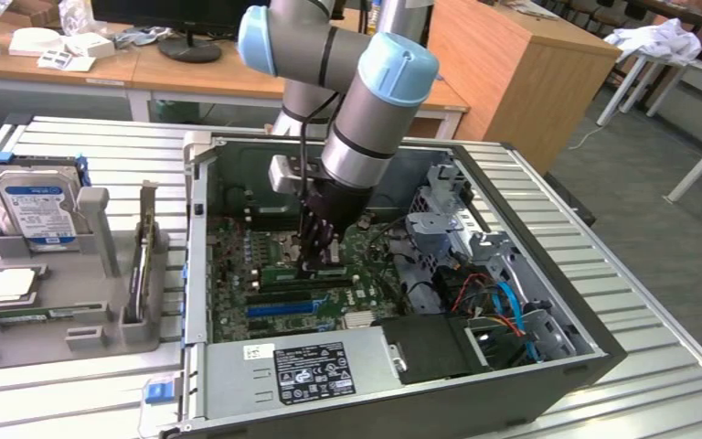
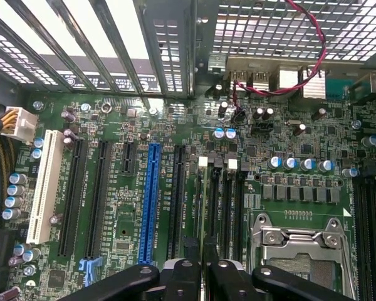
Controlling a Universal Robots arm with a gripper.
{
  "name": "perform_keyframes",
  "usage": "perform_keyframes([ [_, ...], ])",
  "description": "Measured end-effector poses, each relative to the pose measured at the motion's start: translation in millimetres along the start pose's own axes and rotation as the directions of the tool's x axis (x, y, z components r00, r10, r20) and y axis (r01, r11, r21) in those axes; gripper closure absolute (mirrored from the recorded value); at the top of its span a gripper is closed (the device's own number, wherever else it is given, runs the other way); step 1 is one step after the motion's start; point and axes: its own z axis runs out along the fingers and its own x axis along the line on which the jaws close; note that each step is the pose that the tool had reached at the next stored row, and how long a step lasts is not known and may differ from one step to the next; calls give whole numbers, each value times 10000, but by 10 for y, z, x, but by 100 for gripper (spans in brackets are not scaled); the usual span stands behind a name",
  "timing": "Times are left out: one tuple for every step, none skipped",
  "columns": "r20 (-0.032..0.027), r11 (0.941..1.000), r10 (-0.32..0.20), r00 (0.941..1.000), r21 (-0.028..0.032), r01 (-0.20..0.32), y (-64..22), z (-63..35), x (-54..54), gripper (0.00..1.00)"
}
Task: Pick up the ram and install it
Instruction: 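Insert the ram into the slot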
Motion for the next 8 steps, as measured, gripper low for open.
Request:
perform_keyframes([
  [2,10000,-1,10000,0,1,-2,1,1,87],
  [4,10000,0,10000,1,0,-1,1,4,87],
  [4,10000,1,10000,0,-1,-1,1,6,87],
  [3,10000,1,10000,0,-1,-1,1,7,87],
  [2,10000,0,10000,0,0,-1,0,7,87],
  [1,10000,0,10000,0,0,-1,0,7,87],
  [1,10000,0,10000,-1,0,-1,0,8,87],
  [0,10000,-1,10000,-1,1,-1,0,12,87],
])
